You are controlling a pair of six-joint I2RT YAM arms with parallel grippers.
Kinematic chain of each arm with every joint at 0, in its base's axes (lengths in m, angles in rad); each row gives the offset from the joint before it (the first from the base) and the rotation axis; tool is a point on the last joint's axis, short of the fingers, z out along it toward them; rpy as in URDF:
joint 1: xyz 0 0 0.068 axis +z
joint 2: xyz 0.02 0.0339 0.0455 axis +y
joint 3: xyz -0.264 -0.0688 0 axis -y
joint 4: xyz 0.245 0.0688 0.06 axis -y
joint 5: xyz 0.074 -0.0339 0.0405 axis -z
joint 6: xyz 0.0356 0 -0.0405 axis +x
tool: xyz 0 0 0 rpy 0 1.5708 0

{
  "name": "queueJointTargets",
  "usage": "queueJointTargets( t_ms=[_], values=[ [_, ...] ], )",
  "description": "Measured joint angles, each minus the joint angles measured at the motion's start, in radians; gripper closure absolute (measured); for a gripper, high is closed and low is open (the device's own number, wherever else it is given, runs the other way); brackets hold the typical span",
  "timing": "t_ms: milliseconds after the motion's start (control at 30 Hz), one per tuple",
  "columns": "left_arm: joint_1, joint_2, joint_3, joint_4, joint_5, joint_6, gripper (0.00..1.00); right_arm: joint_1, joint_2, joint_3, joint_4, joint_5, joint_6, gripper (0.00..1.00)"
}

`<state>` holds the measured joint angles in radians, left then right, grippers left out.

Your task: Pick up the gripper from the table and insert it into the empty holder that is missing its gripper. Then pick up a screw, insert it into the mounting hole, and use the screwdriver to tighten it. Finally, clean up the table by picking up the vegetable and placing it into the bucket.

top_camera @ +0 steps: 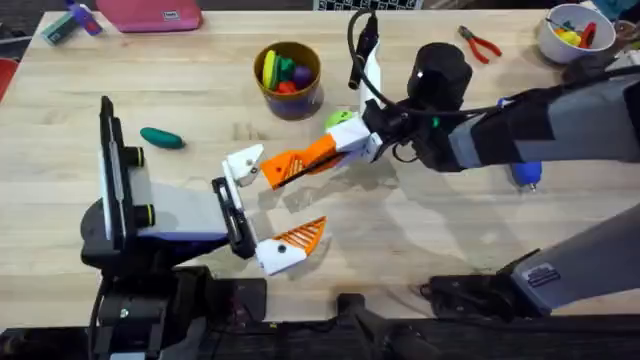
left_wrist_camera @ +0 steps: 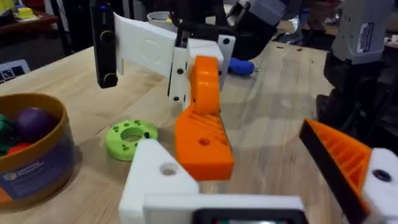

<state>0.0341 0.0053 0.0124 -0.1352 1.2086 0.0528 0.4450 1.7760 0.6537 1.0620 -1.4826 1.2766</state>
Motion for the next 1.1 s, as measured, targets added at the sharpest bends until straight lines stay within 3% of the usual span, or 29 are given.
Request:
queueJointTargets(
  t_ms=[1100],
  values=[
    [0.000,0.000,0.000,0.000,0.000,0.000,0.014,0.031,0.000,0.000,0.026,0.059,0.022,0.992]
  ],
)
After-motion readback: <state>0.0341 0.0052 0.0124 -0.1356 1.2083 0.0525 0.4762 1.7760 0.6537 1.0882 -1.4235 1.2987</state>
